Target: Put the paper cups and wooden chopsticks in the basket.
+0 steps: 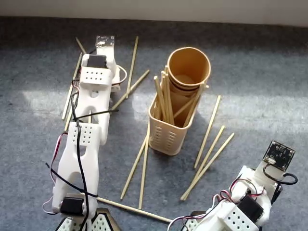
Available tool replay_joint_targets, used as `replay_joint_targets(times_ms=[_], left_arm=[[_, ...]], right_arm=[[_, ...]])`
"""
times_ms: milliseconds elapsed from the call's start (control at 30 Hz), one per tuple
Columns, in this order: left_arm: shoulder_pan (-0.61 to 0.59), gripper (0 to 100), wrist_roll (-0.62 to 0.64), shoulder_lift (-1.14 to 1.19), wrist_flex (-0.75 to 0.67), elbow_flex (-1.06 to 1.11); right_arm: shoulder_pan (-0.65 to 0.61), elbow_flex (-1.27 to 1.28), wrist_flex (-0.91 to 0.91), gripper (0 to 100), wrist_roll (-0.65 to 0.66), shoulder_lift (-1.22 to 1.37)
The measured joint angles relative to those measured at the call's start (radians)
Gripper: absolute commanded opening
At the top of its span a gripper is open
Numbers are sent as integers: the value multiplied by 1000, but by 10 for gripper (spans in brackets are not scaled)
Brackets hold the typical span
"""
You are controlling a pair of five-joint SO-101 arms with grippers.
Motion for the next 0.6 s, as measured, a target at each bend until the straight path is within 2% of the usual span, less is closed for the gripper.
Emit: replay_joint_targets(times_ms=[200,367,600], left_arm=[[-21,4,-26,-160,18,5],[-14,4,0,-414,17,5],[89,4,3,-798,18,232]], right_arm=[[0,0,0,255,0,0],[0,0,0,255,0,0],[0,0,0,255,0,0]])
